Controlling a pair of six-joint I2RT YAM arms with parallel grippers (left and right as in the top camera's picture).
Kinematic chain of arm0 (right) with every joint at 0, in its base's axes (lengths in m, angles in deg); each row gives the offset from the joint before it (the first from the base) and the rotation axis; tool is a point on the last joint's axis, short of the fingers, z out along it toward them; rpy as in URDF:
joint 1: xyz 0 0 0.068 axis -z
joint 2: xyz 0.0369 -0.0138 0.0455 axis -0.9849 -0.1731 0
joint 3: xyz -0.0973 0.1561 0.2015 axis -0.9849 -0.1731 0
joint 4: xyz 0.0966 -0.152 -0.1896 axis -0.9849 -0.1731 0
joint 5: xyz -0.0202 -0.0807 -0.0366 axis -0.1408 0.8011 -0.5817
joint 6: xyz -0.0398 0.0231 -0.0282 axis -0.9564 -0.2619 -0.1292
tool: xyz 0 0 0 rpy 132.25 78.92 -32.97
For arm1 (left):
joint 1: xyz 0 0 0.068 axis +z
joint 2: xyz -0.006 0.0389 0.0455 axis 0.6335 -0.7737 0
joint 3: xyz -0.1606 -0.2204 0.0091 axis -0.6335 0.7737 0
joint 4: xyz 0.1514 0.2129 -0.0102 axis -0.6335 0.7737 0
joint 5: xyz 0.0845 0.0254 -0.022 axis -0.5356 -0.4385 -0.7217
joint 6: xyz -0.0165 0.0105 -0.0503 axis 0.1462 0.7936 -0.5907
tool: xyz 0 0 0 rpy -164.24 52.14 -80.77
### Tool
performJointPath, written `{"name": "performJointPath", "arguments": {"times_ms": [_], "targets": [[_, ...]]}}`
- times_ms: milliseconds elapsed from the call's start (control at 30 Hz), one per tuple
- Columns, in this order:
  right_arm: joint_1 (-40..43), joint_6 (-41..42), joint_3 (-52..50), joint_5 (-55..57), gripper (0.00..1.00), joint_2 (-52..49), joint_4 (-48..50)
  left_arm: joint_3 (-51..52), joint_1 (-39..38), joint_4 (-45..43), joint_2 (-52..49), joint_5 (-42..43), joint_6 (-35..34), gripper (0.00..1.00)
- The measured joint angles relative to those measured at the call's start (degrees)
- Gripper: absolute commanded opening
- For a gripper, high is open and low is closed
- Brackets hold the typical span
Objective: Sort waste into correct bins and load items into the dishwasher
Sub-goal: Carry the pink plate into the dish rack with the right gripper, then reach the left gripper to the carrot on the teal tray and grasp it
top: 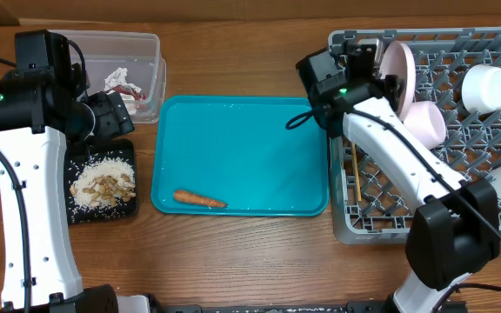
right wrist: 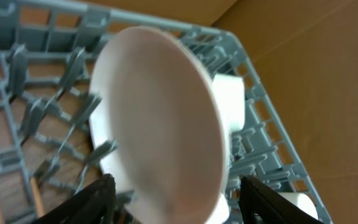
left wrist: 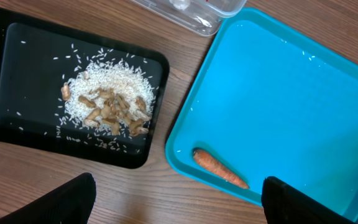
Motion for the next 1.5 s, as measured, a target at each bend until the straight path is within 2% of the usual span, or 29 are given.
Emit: {"name": "performJointPath", "arguments": {"times_ms": [233, 333, 500, 667, 800, 967, 1033, 1200, 1333, 1500], "targets": [[0.1, 0.0, 0.0, -10.5, 0.66, 0.3, -2.9, 0.0, 0.0, 0.1, 0.0, 0.0, 0.0, 0.89], [0.1, -0.2, 0.0, -19.3, 0.7, 1.7, -3.2, 0.0, 0.0, 0.2, 0.0, 0.0, 0.0, 0.92], [0.1, -3.5, 0.0, -39.9, 0.72, 6.6, -3.9, 0.0, 0.0, 1.2, 0.0, 0.3, 0.0, 0.92], [0.1, -5.3, 0.0, -51.8, 0.73, 9.3, -6.1, 2.5, -0.1, 1.4, 0.0, 4.8, 0.0, 0.93], [0.6, -5.7, 0.0, -55.6, 0.74, 9.3, -8.0, 9.4, -2.1, 0.2, 0.0, 8.5, -0.8, 0.95], [5.0, -6.0, 0.0, -57.5, 0.78, 10.3, -9.5, 19.9, -7.1, -3.9, 0.0, 11.3, -5.6, 0.99], [7.5, -6.0, 0.0, -57.6, 0.82, 11.6, -10.0, 24.1, -9.5, -7.4, 0.0, 13.0, -8.0, 0.99], [13.7, -6.1, 0.1, -57.6, 0.82, 15.4, -13.0, 34.1, -16.1, -20.5, 0.0, 16.6, -16.0, 1.0], [15.5, -6.0, 0.1, -57.6, 0.82, 15.9, -14.7, 40.6, -20.7, -30.3, 0.0, 17.2, -23.2, 0.99], [15.6, -6.0, 0.1, -57.7, 0.82, 15.9, -14.8, 44.3, -23.2, -34.4, 0.0, 16.7, -29.5, 0.99]]}}
